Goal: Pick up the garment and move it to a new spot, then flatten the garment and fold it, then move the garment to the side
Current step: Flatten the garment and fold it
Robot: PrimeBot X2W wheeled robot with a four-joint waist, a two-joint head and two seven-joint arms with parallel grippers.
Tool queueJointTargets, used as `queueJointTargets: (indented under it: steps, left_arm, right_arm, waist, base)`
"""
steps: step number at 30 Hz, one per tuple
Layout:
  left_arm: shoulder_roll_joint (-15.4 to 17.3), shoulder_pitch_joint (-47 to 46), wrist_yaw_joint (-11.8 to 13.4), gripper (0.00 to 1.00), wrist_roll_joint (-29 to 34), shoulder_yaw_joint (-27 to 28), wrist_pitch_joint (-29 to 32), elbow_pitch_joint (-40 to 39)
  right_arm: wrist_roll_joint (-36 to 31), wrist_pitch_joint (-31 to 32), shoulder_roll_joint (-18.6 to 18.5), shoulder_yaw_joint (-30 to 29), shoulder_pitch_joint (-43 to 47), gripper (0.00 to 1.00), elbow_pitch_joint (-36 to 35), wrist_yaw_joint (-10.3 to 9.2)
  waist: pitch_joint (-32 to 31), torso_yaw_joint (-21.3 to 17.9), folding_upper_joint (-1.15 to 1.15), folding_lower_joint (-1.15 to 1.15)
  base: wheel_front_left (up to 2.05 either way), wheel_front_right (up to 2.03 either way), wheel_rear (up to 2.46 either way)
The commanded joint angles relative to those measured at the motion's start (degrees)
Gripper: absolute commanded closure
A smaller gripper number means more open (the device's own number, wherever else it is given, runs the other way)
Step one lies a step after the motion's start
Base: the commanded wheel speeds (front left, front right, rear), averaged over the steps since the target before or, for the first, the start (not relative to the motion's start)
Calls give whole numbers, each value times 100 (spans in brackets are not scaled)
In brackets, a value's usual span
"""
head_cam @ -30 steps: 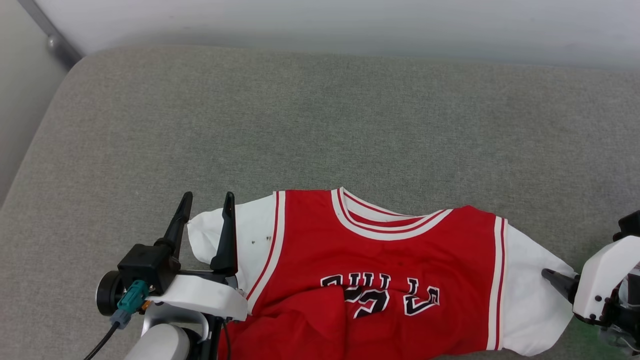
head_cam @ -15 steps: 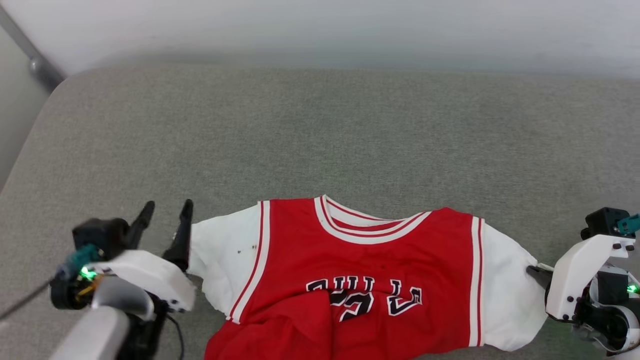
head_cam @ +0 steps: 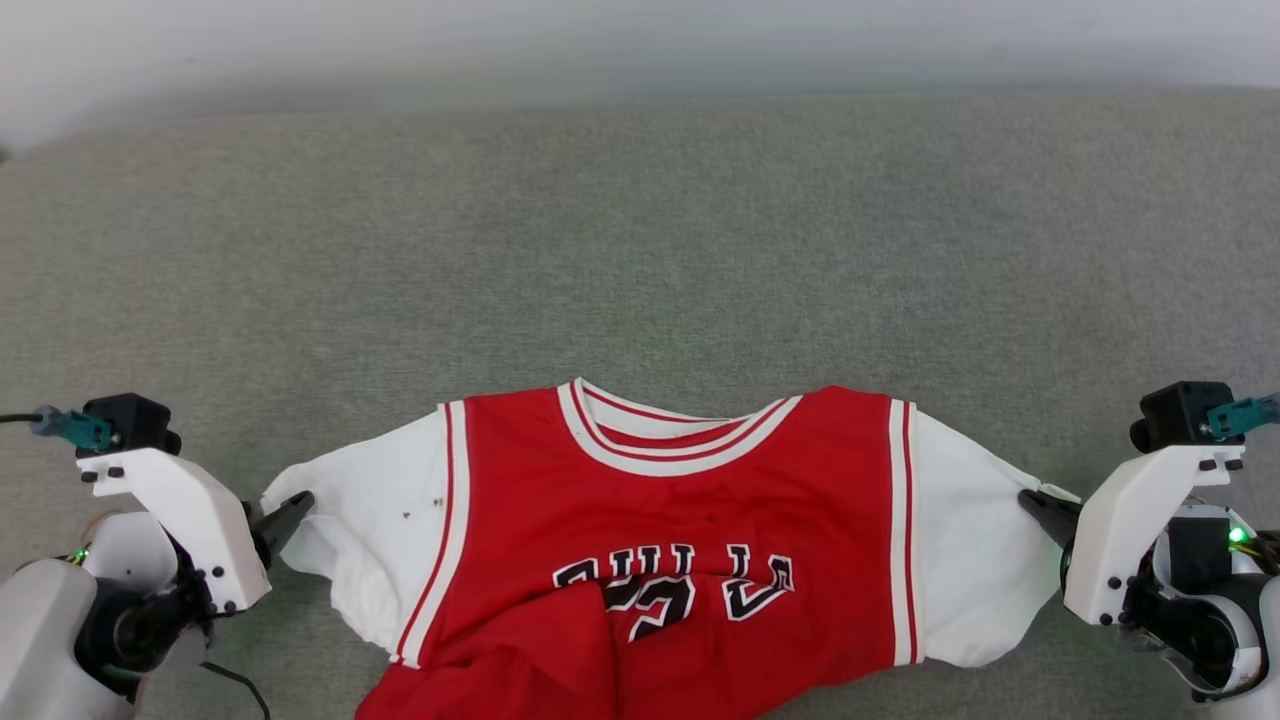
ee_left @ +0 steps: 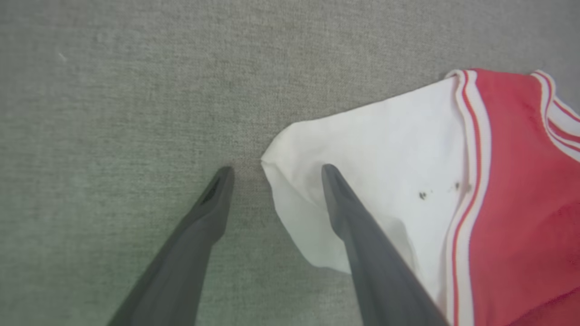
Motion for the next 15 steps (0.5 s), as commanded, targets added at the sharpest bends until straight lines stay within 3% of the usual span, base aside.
queueJointTargets:
  steps: [1, 8, 9, 10, 11, 12, 15]
  left_arm:
    - [-1, -130, -15, 0, -90, -31, 213, 108]
    - [-240, -175, 20, 0, -340, -378, 1065, 382]
    - [-297, -162, 40, 10, -378, -443, 1203, 408]
    - [-407, -144, 80, 69, -446, -514, 1361, 418]
    - [-407, -144, 80, 69, -446, -514, 1361, 418]
    - [-439, -146, 99, 100, -448, -544, 1397, 397]
    - [-433, -218, 124, 100, -357, -572, 1385, 299]
  right_arm:
    - [41, -34, -3, 9, -51, 100, -15, -2]
    - [69, -135, -21, 3, -103, 100, 67, -3]
    - [63, -156, -24, -3, -108, 100, 83, -3]
    - [58, -173, -23, -22, -131, 100, 115, -3]
    - [58, -173, -23, -22, -131, 100, 115, -3]
    - [50, -190, -24, -36, -144, 100, 121, -3]
    - [25, -236, -55, -60, -197, 100, 133, -3]
  waist:
    - [191, -149, 0, 0]
    - [362, -273, 0, 0]
    - [373, -285, 0, 0]
    - [383, -306, 0, 0]
    - [383, -306, 0, 0]
    - [380, -311, 0, 0]
    - [331, -300, 0, 0]
  base:
    - [0, 0, 0]
    - [0, 0, 0]
    - [0, 0, 0]
    - [0, 0, 0]
    - [0, 0, 0]
    - [0, 0, 0]
    - [0, 0, 0]
